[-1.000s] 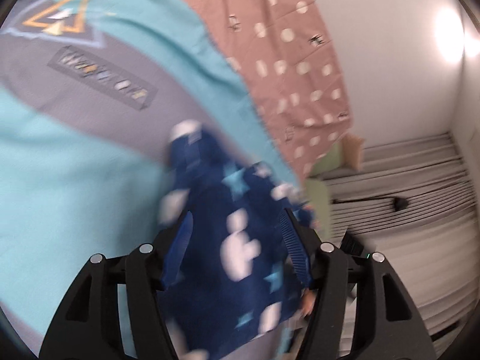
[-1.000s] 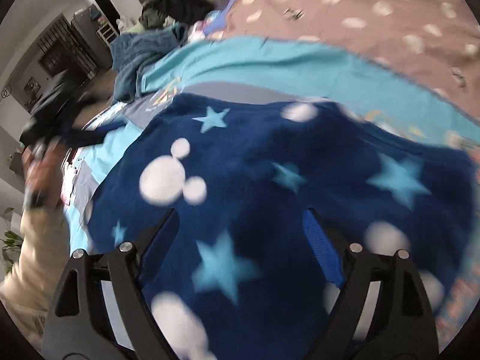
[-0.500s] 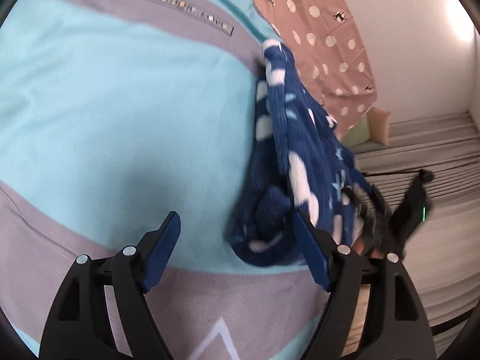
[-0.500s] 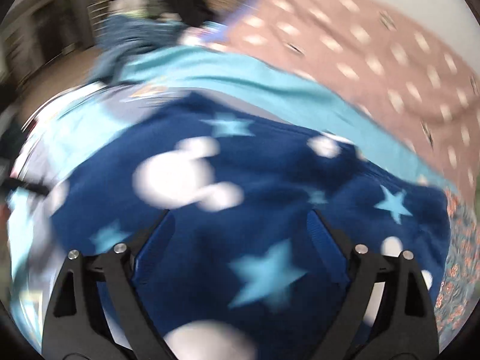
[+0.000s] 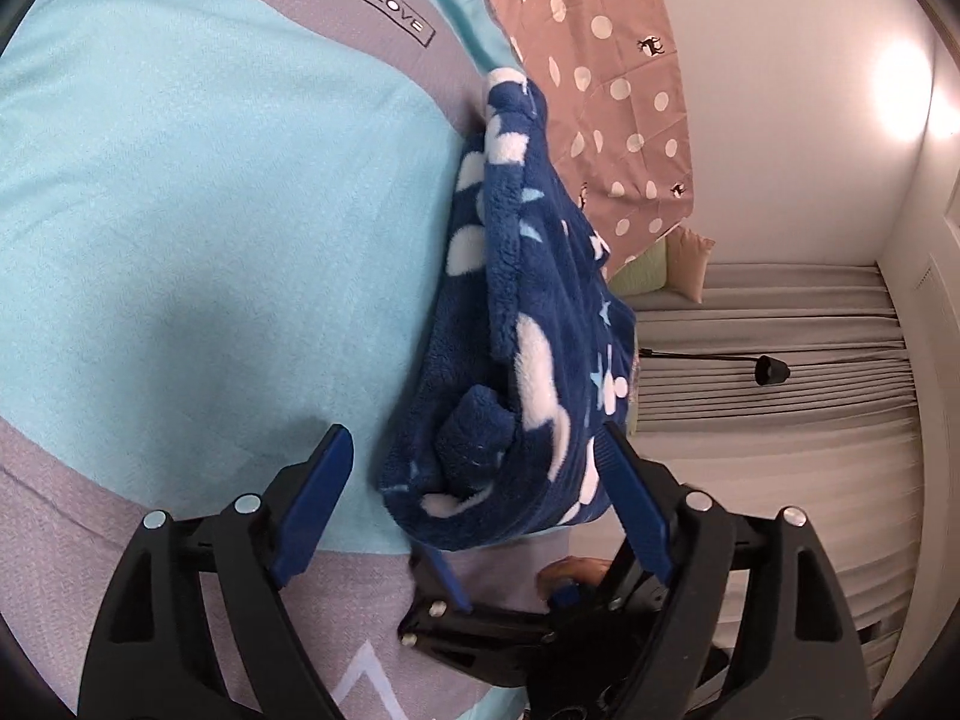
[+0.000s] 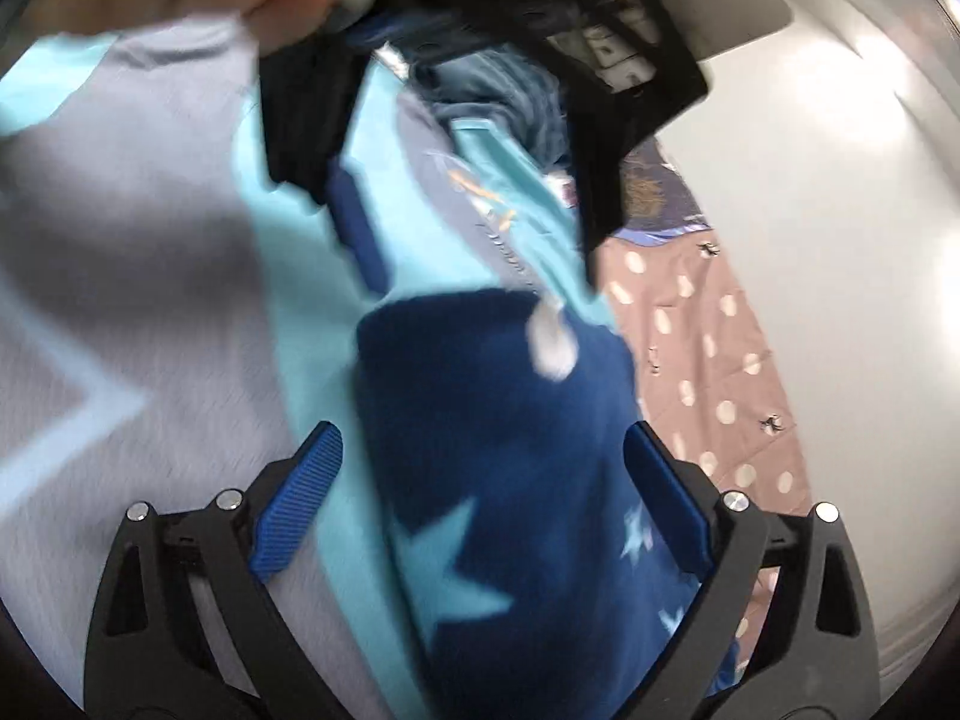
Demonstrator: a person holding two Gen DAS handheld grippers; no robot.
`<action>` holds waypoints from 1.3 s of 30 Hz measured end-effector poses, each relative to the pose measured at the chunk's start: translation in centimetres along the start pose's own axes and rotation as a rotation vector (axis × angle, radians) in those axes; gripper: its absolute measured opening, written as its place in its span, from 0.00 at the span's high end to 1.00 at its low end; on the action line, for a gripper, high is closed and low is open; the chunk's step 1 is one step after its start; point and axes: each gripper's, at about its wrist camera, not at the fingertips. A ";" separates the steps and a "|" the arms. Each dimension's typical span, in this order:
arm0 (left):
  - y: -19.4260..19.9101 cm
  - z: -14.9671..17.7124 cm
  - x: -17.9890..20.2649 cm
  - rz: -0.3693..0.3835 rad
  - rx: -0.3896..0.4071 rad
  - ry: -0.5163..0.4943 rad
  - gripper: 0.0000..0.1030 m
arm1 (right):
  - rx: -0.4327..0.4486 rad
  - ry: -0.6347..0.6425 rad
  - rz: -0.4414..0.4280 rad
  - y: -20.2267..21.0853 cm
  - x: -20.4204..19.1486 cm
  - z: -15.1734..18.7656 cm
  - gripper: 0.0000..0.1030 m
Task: Fold small clothes
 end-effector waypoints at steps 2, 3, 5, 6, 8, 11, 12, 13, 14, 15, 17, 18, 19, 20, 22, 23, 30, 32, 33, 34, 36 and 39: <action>0.3 -0.2 -0.3 0.010 -0.001 0.003 0.20 | -0.055 -0.045 -0.056 -1.2 0.8 -0.1 0.10; 0.5 -0.4 -0.3 0.019 0.001 0.005 0.20 | -0.075 -0.079 -0.073 -1.8 1.3 -0.1 0.18; 1.0 -0.5 -0.4 0.012 0.013 0.007 0.20 | -0.083 -0.060 -0.006 -2.3 1.3 0.1 0.48; 1.0 -0.6 -0.3 0.005 0.013 0.000 0.20 | -0.069 -0.045 0.018 -2.2 0.9 0.3 0.57; 0.8 -0.7 -0.2 -0.003 -0.001 -0.005 0.20 | -0.038 -0.058 0.060 -1.7 0.8 0.3 0.68; 0.3 -0.4 -0.5 0.028 -0.022 0.019 0.19 | -0.005 -0.108 0.082 -1.7 2.3 0.4 0.73; 0.0 -0.4 -0.6 0.081 -0.025 0.052 0.14 | 0.002 -0.116 0.089 -1.2 2.4 0.5 0.74; -0.2 -0.5 -0.8 0.133 -0.026 0.081 0.12 | 0.014 -0.136 0.096 -0.8 3.0 0.4 0.74; -0.4 -0.7 -0.7 0.181 -0.027 0.102 0.10 | 0.018 -0.145 0.101 -0.7 3.3 0.4 0.74; -0.7 -1.2 -0.3 0.212 -0.030 0.104 0.10 | 0.026 -0.149 0.110 -0.5 3.7 0.4 0.75; -0.9 -2.1 0.4 0.182 -0.026 0.090 0.08 | 0.032 -0.148 0.120 -0.3 4.3 0.2 0.75; -1.3 -2.9 0.9 0.163 -0.019 0.074 0.04 | 0.031 -0.148 0.119 -0.3 4.5 0.1 0.75; -1.7 -3.5 1.1 0.165 -0.020 0.066 0.03 | 0.030 -0.147 0.117 -0.2 4.4 0.0 0.75; -2.3 -4.1 1.3 0.175 -0.027 0.063 0.03 | 0.031 -0.145 0.119 -0.1 4.4 0.1 0.75; -3.7 -5.3 1.2 0.194 -0.046 0.089 0.03 | 0.034 -0.139 0.124 0.2 4.4 0.2 0.75; -4.2 -5.7 1.1 0.201 -0.040 0.101 0.03 | 0.035 -0.143 0.123 0.4 4.4 0.3 0.75; -9.3 -6.6 1.7 0.198 -0.125 0.091 0.03 | 0.048 -0.141 0.130 1.0 4.3 0.3 0.75; -10.8 -6.8 2.1 0.197 -0.150 0.082 0.07 | 0.052 -0.149 0.127 1.3 3.6 0.4 0.75; -11.3 -7.1 2.2 0.192 -0.153 0.088 0.21 | 0.053 -0.153 0.125 1.4 3.6 0.4 0.74; -11.7 -7.3 2.3 0.192 -0.156 0.098 0.27 | 0.053 -0.155 0.122 1.4 3.6 0.5 0.74; -12.2 -8.0 2.7 0.179 -0.151 0.094 0.49 | 0.059 -0.160 0.130 1.8 3.6 0.7 0.74; -11.9 -8.2 4.2 0.147 -0.122 0.048 0.61 | 0.067 -0.203 0.131 2.5 4.6 0.8 0.74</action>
Point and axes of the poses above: each gripper's, at about its wrist camera, not at the fingertips, and y roughly against the way its jaws point, x to its right, z to its underside, and after that the axes turned 11 degrees about -y, right-handed
